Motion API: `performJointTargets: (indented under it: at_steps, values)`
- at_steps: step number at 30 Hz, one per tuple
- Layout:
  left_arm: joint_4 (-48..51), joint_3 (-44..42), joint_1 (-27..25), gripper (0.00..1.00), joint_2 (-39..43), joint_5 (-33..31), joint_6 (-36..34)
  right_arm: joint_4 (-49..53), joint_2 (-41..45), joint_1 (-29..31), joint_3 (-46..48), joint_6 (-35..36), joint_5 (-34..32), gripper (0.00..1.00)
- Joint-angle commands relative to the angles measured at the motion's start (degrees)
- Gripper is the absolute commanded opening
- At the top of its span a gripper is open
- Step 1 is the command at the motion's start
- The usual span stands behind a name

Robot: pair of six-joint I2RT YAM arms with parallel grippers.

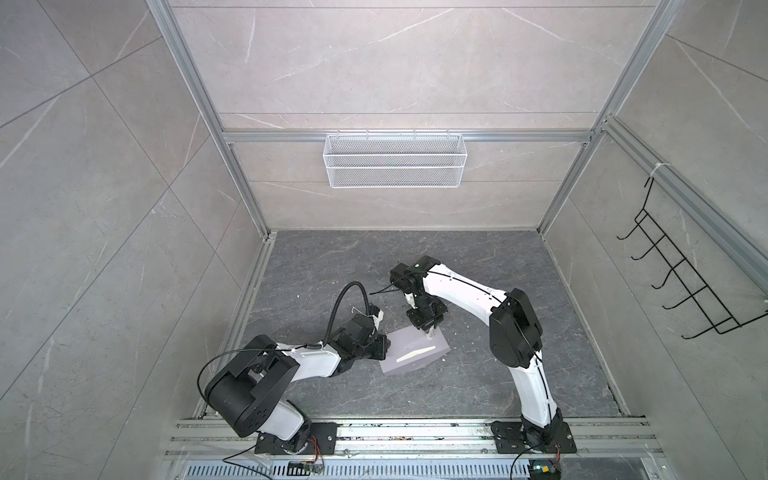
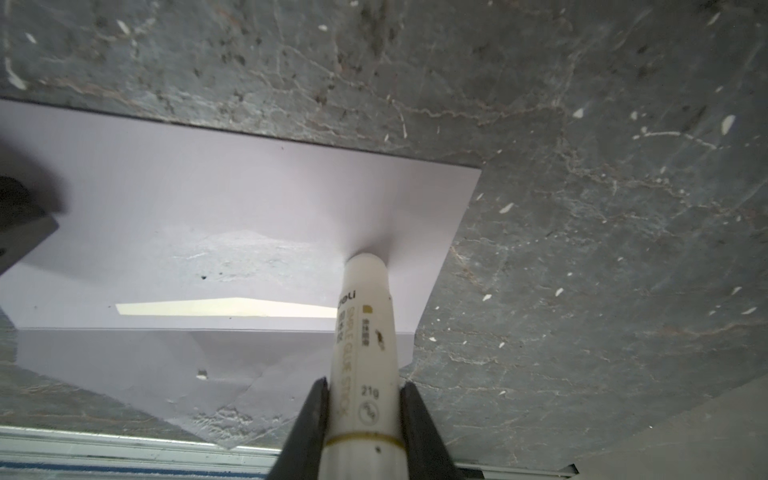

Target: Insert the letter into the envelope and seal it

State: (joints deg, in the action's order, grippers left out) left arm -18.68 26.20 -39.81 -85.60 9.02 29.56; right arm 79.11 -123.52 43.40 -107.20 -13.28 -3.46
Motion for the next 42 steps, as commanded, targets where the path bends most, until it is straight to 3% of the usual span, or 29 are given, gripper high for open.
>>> performJointTargets:
  at_steps: [1,9,30,42]
  values:
    - [4.26,-0.05,0.12,0.16,-1.67,-0.61,-0.86,-0.83,5.39,-0.20,-1.68,0.28,3.31,0.00]
    - [3.60,0.31,0.17,0.16,-2.34,-0.10,-0.73,-0.10,7.79,0.75,-3.35,-0.77,4.52,0.00]
    - [2.28,-0.53,0.10,0.15,-1.67,-0.41,-0.25,3.89,-6.58,8.50,-15.51,-2.54,3.60,0.00]
    - [2.86,-1.33,0.13,0.15,-0.71,-1.93,-0.40,5.26,-10.30,10.05,-17.71,-2.72,3.29,0.00]
